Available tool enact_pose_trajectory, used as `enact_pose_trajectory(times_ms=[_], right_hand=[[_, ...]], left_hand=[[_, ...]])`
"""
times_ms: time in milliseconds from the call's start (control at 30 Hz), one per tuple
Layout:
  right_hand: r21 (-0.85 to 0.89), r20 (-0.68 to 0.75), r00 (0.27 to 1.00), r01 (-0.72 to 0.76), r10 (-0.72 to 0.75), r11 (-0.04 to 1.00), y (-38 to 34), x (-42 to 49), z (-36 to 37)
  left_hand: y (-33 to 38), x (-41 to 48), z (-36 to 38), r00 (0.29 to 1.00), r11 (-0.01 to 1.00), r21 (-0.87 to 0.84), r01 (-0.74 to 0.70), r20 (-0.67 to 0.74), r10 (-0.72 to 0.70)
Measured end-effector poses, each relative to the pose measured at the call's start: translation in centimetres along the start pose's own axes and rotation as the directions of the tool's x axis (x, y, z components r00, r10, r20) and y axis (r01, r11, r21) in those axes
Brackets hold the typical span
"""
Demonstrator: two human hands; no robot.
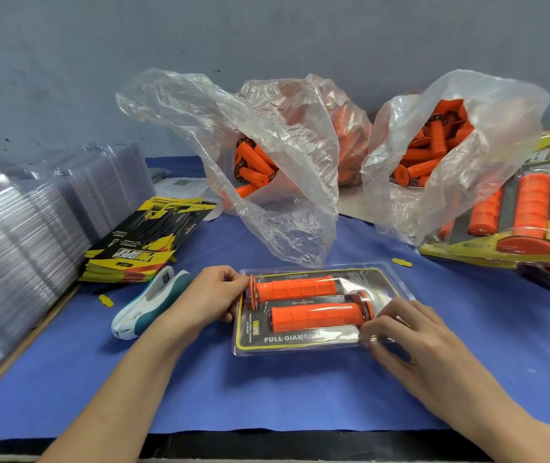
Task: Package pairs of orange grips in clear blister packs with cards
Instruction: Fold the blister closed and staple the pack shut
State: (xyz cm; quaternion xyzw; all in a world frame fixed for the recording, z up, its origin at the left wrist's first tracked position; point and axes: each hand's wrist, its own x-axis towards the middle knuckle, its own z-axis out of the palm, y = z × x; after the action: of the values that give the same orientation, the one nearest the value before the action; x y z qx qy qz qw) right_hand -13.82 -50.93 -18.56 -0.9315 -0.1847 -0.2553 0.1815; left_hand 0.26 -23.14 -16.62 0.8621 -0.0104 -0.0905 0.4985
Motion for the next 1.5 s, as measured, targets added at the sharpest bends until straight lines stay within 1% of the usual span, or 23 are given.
enact_pose_trajectory(times_ms=[67, 100, 167, 233, 267, 333, 400, 467, 500, 567, 633, 700, 767, 867, 933, 967, 1000, 1100, 1133, 1167, 1267, 1367, 1500], right_hand=[[-0.007, -0.009, 1.0, -0.004, 0.004, 1.0, 0.0, -0.1, 0.0], [-0.013, -0.011, 1.0, -0.003, 0.003, 1.0, -0.1, -0.1, 0.0], [-0.03, -0.014, 1.0, 0.008, -0.008, 1.0, -0.2, -0.1, 0.0], [-0.034, -0.008, 1.0, 0.011, -0.011, 0.999, -0.2, -0.1, 0.1], [-0.036, -0.004, 1.0, 0.009, -0.009, 0.999, -0.1, -0.2, 0.2], [-0.033, -0.001, 1.0, 0.016, -0.016, 0.999, 0.0, -0.3, 0.5], [-0.021, -0.014, 0.999, 0.03, -0.03, 0.999, 0.1, -0.4, 0.8], [-0.03, -0.04, 0.998, 0.041, -0.042, 0.999, 0.3, -0.4, 0.9], [-0.038, -0.05, 0.998, 0.039, -0.041, 0.999, 0.4, -0.4, 1.0], [-0.054, -0.073, 0.997, 0.029, -0.032, 0.998, 0.5, -0.4, 1.2], [-0.067, -0.093, 0.995, 0.026, -0.032, 0.997, 0.5, -0.4, 1.5], [-0.083, -0.109, 0.993, 0.036, -0.045, 0.996, 0.4, -0.4, 1.7], [-0.097, -0.116, 0.991, 0.053, -0.064, 0.994, 0.3, -0.3, 1.8], [-0.13, -0.12, 0.986, 0.101, -0.117, 0.986, 0.1, -0.1, 1.8], [-0.166, -0.125, 0.982, 0.119, -0.141, 0.979, -0.1, 0.1, 1.9], [-0.181, -0.131, 0.981, 0.116, -0.141, 0.977, 0.0, 0.1, 1.9], [-0.196, -0.137, 0.981, 0.109, -0.137, 0.974, 0.0, 0.2, 1.8], [-0.224, -0.147, 0.981, 0.093, -0.128, 0.97, 0.1, 0.5, 1.7], [-0.229, -0.149, 0.98, 0.096, -0.132, 0.969, 0.0, 0.5, 1.7], [-0.232, -0.146, 0.979, 0.105, -0.141, 0.967, -0.1, 0.6, 1.8], [-0.214, -0.133, 0.977, 0.136, -0.167, 0.967, -0.3, 0.8, 2.2], [-0.262, -0.123, 0.973, 0.156, -0.194, 0.952, 0.3, 0.6, 2.0], [-0.294, -0.157, 0.973, 0.12, -0.172, 0.948, 1.0, 0.5, 1.7]], left_hand=[[0.2, -0.3, 0.4, 0.999, 0.999, -0.037, 0.01, -0.034, -0.011], [0.4, -0.6, 0.4, 0.999, 0.997, -0.072, 0.031, -0.026, -0.033], [0.6, -1.5, 0.2, 0.995, 0.988, -0.124, 0.091, 0.053, -0.085], [0.7, -2.6, -0.3, 0.984, 0.984, -0.116, 0.133, 0.134, -0.117], [0.7, -3.0, -0.4, 0.981, 0.985, -0.101, 0.14, 0.149, -0.124], [0.5, -3.4, -0.5, 0.988, 0.992, -0.062, 0.112, 0.117, -0.104], [0.2, -3.3, -0.3, 0.999, 0.999, 0.036, 0.025, 0.027, -0.026], [0.2, -3.0, 0.2, 0.996, 0.986, 0.156, -0.05, -0.061, 0.06], [0.2, -3.0, 0.4, 0.992, 0.981, 0.183, -0.069, -0.096, 0.087], [0.3, -3.1, 0.7, 0.991, 0.988, 0.141, -0.055, -0.11, 0.071], [0.0, -3.4, 0.4, 0.998, 0.998, 0.037, 0.047, -0.032, -0.046], [-0.3, -3.9, -0.1, 0.991, 0.992, 0.024, 0.121, 0.059, -0.123], [-0.6, -4.2, -0.2, 0.996, 0.992, 0.097, 0.081, 0.037, -0.085], [-0.4, -4.1, 0.3, 0.994, 0.971, 0.237, -0.016, -0.102, 0.042], [0.1, -3.9, 0.7, 0.983, 0.958, 0.287, -0.024, -0.167, 0.074], [0.2, -3.9, 0.7, 0.984, 0.959, 0.285, -0.007, -0.17, 0.058], [0.3, -3.9, 0.6, 0.989, 0.971, 0.24, 0.015, -0.148, 0.021], [-0.2, -4.5, 0.2, 0.991, 0.991, -0.035, 0.129, 0.051, -0.127], [-0.4, -4.7, 0.1, 0.987, 0.989, -0.063, 0.138, 0.092, -0.132], [-0.7, -4.8, 0.2, 0.99, 0.993, -0.04, 0.114, 0.09, -0.11], [-1.2, -4.2, 0.4, 1.0, 0.998, 0.06, 0.0, -0.015, 0.001], [-1.0, -3.7, 0.0, 0.997, 0.997, 0.058, -0.042, -0.058, 0.046], [-0.9, -4.0, -0.3, 0.998, 0.999, 0.023, -0.045, -0.044, 0.046]])
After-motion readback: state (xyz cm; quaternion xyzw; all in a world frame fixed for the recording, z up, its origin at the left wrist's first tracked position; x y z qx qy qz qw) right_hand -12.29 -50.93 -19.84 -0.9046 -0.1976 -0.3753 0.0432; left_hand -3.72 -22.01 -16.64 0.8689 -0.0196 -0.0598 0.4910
